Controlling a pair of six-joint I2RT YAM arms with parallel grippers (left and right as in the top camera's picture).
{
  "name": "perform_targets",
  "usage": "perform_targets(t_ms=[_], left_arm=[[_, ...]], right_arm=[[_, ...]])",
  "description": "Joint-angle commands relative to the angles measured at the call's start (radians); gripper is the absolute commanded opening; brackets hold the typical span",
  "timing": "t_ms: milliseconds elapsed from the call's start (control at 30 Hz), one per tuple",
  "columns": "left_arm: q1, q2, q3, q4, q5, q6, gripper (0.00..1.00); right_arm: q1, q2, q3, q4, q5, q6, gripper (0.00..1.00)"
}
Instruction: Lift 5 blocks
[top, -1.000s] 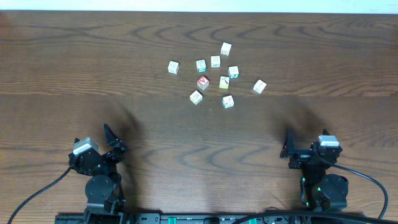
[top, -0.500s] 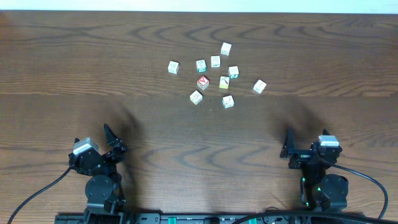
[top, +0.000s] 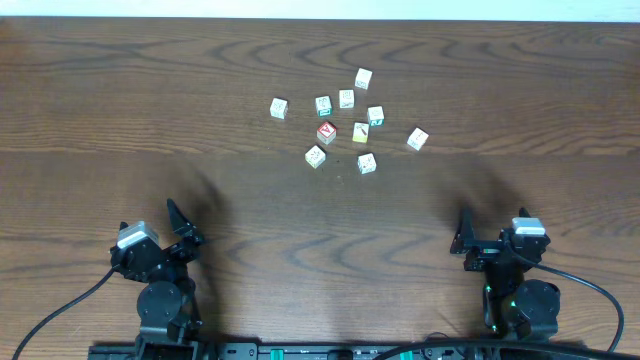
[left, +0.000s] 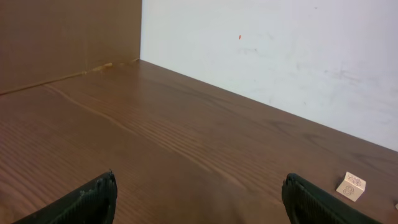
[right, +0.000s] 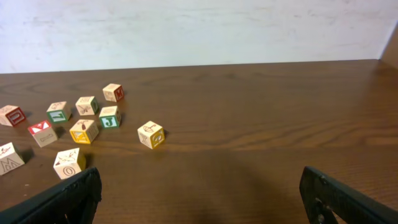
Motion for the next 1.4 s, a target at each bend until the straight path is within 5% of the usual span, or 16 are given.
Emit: perform_targets(t_ms=[0,1367], left_arm=[[0.005,-0.002,-0.031,-0.013,0.0,0.021,0.85],[0.005,-0.002,-0.031,-0.013,0.001,0.021,0.85]], right_arm=[[-0.006,-0.005,-0.004,-0.002,-0.068,-0.012,0.99],[-0.006,-0.004,0.103,-0.097,-0.446,-0.034,0.99]])
